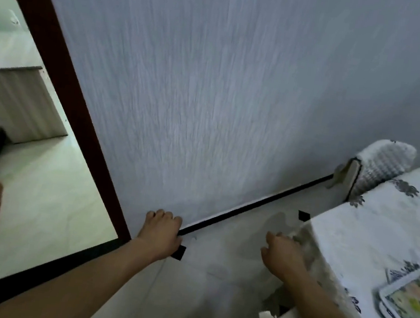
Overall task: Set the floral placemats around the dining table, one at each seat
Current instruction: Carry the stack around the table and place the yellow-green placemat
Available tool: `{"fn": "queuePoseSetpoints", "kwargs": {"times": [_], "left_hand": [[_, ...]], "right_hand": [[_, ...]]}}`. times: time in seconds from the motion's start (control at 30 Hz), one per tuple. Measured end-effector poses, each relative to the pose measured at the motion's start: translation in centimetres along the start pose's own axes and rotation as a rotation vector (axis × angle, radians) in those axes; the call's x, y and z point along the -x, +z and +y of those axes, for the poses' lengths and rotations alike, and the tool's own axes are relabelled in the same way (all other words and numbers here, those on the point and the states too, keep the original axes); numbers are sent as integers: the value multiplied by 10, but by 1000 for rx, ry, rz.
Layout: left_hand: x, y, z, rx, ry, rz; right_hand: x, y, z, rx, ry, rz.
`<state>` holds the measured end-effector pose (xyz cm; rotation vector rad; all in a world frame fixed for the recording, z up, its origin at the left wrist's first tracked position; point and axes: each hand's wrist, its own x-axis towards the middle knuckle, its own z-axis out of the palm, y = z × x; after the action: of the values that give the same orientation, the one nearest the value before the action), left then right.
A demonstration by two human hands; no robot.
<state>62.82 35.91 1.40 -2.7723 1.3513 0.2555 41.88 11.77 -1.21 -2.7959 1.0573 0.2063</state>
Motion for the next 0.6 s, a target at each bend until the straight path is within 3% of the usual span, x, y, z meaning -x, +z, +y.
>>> {"fn": "queuePoseSetpoints", "kwargs": {"times": [0.23,0.4,0.6], "left_hand": [[-133,-25,-5,-34,184,-43],[-246,-34,17,-57,418,-48],[-356,-53,99,-90,736,-30]], "right_hand": [[-85,-13,1,-63,133,11],[-106,-15,35,-182,469,-22],[-67,-22,74,-166,864,-6]]}}
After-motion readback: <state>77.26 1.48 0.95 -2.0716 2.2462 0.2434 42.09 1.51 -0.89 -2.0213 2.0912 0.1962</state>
